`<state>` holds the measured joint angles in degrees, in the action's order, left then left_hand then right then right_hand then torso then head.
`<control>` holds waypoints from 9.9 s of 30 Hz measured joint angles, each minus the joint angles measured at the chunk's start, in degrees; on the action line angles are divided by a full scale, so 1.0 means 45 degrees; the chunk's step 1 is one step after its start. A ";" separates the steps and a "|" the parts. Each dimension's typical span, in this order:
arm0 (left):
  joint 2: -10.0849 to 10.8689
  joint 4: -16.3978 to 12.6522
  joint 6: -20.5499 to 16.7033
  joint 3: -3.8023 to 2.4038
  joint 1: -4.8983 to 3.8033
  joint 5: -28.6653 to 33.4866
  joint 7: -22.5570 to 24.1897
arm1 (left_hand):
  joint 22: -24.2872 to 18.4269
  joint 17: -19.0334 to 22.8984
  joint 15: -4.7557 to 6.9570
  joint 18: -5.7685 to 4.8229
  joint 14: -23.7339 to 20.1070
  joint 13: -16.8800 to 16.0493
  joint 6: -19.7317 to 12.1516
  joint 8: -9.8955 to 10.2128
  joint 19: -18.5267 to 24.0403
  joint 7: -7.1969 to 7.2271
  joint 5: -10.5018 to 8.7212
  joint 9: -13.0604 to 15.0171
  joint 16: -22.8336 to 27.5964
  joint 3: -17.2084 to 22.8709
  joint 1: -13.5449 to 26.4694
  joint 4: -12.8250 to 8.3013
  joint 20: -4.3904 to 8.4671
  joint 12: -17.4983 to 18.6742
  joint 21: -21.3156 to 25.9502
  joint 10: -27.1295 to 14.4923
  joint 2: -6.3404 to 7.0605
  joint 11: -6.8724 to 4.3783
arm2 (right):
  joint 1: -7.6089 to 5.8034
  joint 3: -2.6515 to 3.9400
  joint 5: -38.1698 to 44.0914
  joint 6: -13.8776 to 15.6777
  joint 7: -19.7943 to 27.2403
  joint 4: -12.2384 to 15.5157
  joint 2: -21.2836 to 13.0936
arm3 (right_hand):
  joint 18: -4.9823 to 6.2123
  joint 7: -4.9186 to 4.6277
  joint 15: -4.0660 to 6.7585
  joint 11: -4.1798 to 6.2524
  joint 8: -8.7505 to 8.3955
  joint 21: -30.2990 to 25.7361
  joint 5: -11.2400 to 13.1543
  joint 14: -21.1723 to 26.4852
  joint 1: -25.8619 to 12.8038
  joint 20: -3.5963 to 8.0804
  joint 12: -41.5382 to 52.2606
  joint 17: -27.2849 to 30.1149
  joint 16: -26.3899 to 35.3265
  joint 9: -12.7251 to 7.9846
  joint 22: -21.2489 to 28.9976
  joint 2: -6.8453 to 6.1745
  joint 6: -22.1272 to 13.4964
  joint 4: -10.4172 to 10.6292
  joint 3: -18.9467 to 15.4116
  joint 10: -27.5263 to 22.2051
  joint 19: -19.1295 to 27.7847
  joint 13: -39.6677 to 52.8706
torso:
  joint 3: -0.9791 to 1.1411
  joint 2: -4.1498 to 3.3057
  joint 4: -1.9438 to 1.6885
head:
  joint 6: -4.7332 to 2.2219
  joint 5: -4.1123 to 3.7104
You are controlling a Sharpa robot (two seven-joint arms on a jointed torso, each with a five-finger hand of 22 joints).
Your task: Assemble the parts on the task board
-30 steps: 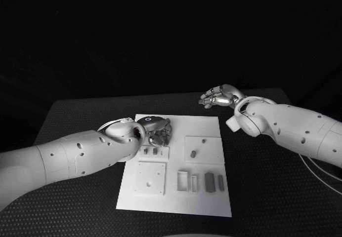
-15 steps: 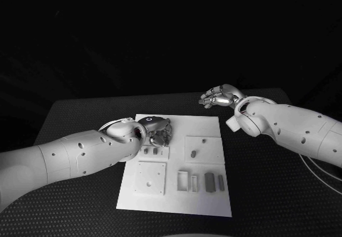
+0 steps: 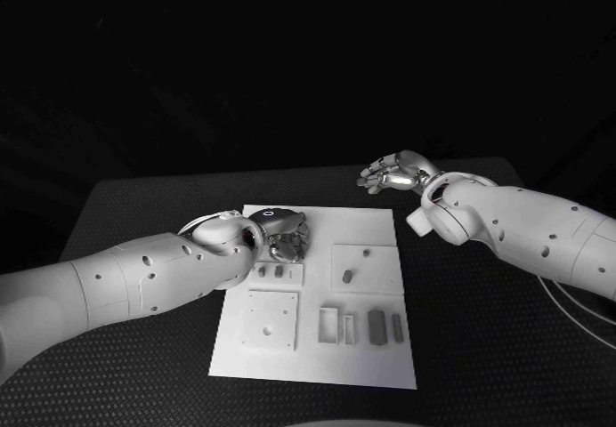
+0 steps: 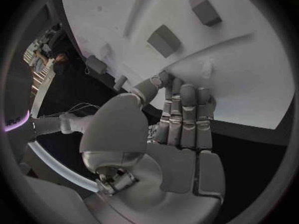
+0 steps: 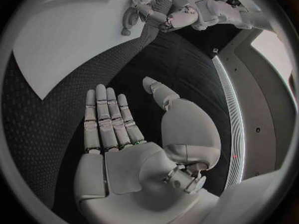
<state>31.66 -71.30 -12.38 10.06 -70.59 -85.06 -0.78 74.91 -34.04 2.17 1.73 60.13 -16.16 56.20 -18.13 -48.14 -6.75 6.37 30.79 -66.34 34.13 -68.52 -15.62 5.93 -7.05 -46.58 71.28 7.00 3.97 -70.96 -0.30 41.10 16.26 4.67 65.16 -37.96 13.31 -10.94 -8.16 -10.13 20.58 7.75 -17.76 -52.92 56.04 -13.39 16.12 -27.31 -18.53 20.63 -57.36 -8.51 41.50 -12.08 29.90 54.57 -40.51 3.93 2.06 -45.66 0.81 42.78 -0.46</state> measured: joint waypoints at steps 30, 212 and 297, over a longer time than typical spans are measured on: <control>0.0120 -0.0003 -0.0224 0.0009 0.0147 0.0656 0.0207 | 0.0006 0.0287 0.0317 0.0000 0.0590 -0.0116 0.0776 -0.0175 -0.0408 0.0316 0.0003 0.0067 0.0001 0.0250 0.0081 -0.0060 0.0134 0.0038 -0.0097 0.0884 -0.0691 -0.0290 | 0.0000 0.0000 0.0000 -0.0005 0.0000 0.0010 -0.0011 | 0.0000 0.0000 0.0000 0.0000 0.0000 0.0000 -0.0049 0.0000 0.0000 0.0000 0.0000 -0.0002 0.0000 0.0002 -0.0021 0.0000 0.0000 0.0000 0.0000 0.0000 0.0000 0.0000 | -0.0001 0.0006 -0.0009 | -0.0012 0.0037; 0.2041 -0.0378 0.1216 -0.0632 0.0060 0.1916 -0.0447 | 0.0018 0.0333 0.0176 0.0105 0.0580 -0.0109 -0.0916 0.0710 -0.0401 -0.0371 -0.0157 -0.0316 -0.0396 0.0264 -0.0166 -0.0146 0.0134 0.0632 -0.0441 0.0815 0.0070 -0.0182 | 0.0033 -0.0001 0.0077 -0.0220 -0.0017 0.0023 -0.0142 | 0.0001 -0.0001 -0.0034 0.0001 0.0111 -0.0207 0.0085 0.0034 0.0301 -0.0002 -0.0098 0.0012 0.0047 -0.0060 -0.0194 0.0076 0.0000 -0.0219 0.0142 0.0093 -0.0098 0.0000 | -0.0022 0.0001 -0.0015 | -0.0061 0.0076; 0.3000 -0.0527 -0.0830 -0.1121 -0.0467 1.3592 0.3210 | -0.0756 0.2247 -0.0869 -0.0191 -0.0371 0.0928 -0.1481 0.0465 0.1297 -0.0703 -0.0688 -0.0323 0.4972 -0.1484 0.1811 -0.0061 -0.0524 0.0708 0.2417 -0.0914 0.0036 0.0684 | 0.1211 -0.1059 1.3778 0.0177 -0.1855 0.3977 -0.1608 | 0.0186 0.0879 0.1974 0.1226 0.1084 0.1479 0.3255 -0.4167 0.2433 0.1544 -0.0350 -0.3903 -0.1738 0.0495 -0.1524 -0.1191 0.2848 -0.0003 0.3795 0.3328 -0.5196 0.1185 | -0.0020 -0.0009 -0.0011 | -0.0199 -0.0115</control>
<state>45.16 -73.67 -16.11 5.01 -72.69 -23.90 13.67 71.50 -23.93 -1.74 0.87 58.46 -11.98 49.53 -16.04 -42.30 -9.92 3.27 29.34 -43.96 27.46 -60.38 -15.89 3.58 -3.86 -35.71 67.16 7.17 7.05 -65.51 -5.06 103.10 17.06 -3.68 83.06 -45.19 14.15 -6.98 0.72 -4.61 25.46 14.40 -3.11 -71.67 66.99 -6.44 14.55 -44.87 -26.35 22.86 -64.22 -13.87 54.32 -12.10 46.98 69.55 -63.89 9.27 1.97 -45.70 0.76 41.89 -0.98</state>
